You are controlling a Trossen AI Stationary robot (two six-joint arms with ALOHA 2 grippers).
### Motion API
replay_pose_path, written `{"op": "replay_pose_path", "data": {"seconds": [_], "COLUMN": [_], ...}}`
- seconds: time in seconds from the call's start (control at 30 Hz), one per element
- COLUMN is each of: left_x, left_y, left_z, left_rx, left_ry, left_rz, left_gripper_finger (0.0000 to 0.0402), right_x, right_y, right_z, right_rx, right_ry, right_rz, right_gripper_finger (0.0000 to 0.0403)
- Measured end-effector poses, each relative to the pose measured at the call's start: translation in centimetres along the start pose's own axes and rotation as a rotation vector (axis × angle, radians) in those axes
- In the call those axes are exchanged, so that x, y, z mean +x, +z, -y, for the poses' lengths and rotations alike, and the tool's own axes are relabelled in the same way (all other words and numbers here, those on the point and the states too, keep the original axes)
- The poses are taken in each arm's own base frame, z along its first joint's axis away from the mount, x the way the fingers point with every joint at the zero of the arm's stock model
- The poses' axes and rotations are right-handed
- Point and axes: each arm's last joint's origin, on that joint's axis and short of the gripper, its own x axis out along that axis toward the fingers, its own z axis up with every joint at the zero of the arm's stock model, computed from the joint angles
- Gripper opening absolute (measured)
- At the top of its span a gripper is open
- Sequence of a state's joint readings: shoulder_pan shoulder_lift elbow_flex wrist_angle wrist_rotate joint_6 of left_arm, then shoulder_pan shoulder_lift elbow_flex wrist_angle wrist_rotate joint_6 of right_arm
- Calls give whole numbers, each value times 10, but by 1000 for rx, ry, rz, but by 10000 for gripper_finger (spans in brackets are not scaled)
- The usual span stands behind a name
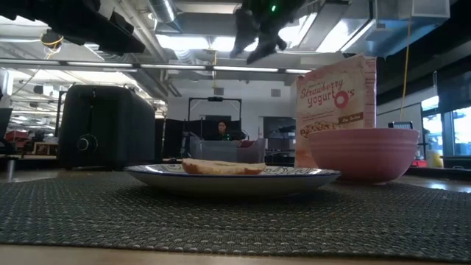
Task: Arrange a breakfast setting
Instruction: Put the apple on the placemat
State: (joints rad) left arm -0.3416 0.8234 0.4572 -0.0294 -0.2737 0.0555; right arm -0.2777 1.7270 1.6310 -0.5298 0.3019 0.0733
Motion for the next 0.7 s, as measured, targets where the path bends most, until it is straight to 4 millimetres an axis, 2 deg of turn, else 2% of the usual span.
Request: {"op": "replay_pose_path", "data": {"seconds": [0.13,0.23,0.37,0.6,0.7], "left_x": [0,0,0,0,0], "left_y": [0,0,0,4,5], "left_z": [0,0,0,0,0], "left_rx": [-1,-2,-2,-12,-16], "left_ry": [0,-2,-2,0,1], "left_rz": [1,1,4,36,53], "left_gripper_finger": [160,160,160,160,160], "right_x": [27,39,46,47,58], "right_y": [-10,-15,-17,-18,-22], "right_z": [8,11,13,13,18], "right_rx": [2,1,6,11,50], "right_ry": [-44,-75,-79,-99,-123], "right_rz": [-65,-91,-95,-101,-108], "right_gripper_finger": [341,341,341,341,341]}}
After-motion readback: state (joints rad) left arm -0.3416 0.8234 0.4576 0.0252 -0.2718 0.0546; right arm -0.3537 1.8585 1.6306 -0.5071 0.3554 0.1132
